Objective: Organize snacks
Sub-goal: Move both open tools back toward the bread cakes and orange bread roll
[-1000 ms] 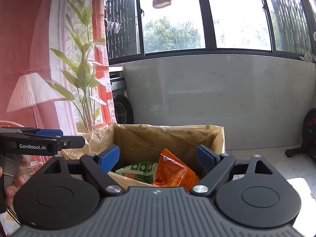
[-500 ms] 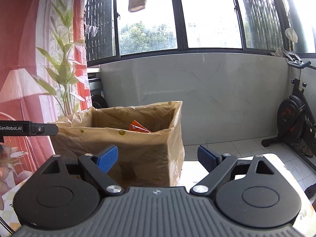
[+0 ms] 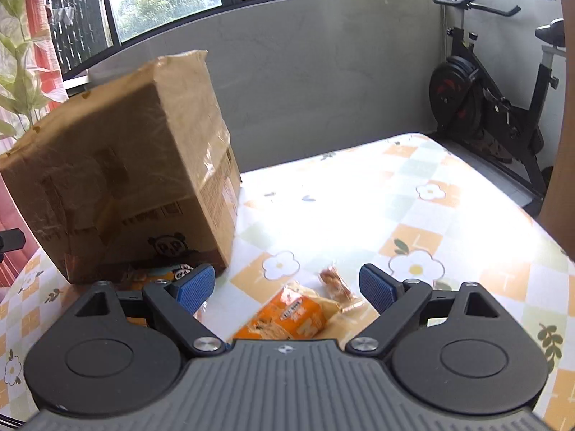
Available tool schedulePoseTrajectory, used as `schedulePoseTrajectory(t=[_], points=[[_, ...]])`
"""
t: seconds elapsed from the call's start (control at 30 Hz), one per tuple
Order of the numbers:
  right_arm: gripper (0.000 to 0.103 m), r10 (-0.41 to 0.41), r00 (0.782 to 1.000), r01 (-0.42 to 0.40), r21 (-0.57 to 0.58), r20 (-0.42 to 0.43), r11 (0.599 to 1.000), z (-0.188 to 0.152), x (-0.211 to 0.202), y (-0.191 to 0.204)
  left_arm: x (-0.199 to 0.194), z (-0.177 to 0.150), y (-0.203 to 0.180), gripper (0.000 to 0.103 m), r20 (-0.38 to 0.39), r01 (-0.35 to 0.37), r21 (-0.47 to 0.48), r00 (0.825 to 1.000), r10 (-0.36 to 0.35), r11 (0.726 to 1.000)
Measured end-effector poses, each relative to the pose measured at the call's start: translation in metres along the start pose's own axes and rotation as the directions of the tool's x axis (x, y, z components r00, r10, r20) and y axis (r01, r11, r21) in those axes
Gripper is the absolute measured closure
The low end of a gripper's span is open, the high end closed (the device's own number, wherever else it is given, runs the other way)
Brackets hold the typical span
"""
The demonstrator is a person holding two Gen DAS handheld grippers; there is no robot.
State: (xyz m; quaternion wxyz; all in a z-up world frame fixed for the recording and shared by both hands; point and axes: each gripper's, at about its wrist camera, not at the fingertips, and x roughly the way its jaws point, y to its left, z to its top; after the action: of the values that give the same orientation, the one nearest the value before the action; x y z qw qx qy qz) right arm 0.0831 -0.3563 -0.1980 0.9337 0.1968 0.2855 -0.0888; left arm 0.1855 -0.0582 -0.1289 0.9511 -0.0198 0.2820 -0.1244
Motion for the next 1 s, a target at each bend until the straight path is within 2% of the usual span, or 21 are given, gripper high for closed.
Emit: schedulePoseTrajectory(t=[0.1,0.27,0.5,0.67,0.83,1.0], points=[[0.014,-0.003,0.998,0.006,0.057,-0.062,0.998,-0.013,0.009,-0.008,0.006,-0.005,0.001,0.018,-0.033,-0.004,-0.005,0.999,0.004,1.000],[0.018,0.005,0.995,-0.005,0.003,-0.099,1.000,-0.015,0.019,0.003,0.009,-0.007,0.000,0.018,-0.051,-0.005,-0.003,0.999,0.005,1.000],[0.042,0.009,0.985,-0.035,-0.150,-0.172,0.988,-0.023,0.047,0.034,0.019,-0.013,-0.005,0.018,-0.096,0.002,0.004,0.995,-0.002,1.000],[0.056,0.039,0.983,-0.075,-0.197,-0.180,0.978,-0.029,0.043,0.033,0.027,-0.019,-0.013,0.017,-0.131,0.022,0.010,0.991,-0.021,1.000],[0.058,0.091,0.977,-0.132,-0.208,-0.195,0.969,-0.032,0.038,0.030,0.036,-0.024,-0.022,0.017,-0.163,0.030,0.020,0.986,-0.026,0.999],[0.058,0.113,0.974,-0.152,-0.196,-0.198,0.969,-0.033,0.037,0.025,0.042,-0.027,-0.032,0.017,-0.182,0.055,0.038,0.982,-0.047,0.998]])
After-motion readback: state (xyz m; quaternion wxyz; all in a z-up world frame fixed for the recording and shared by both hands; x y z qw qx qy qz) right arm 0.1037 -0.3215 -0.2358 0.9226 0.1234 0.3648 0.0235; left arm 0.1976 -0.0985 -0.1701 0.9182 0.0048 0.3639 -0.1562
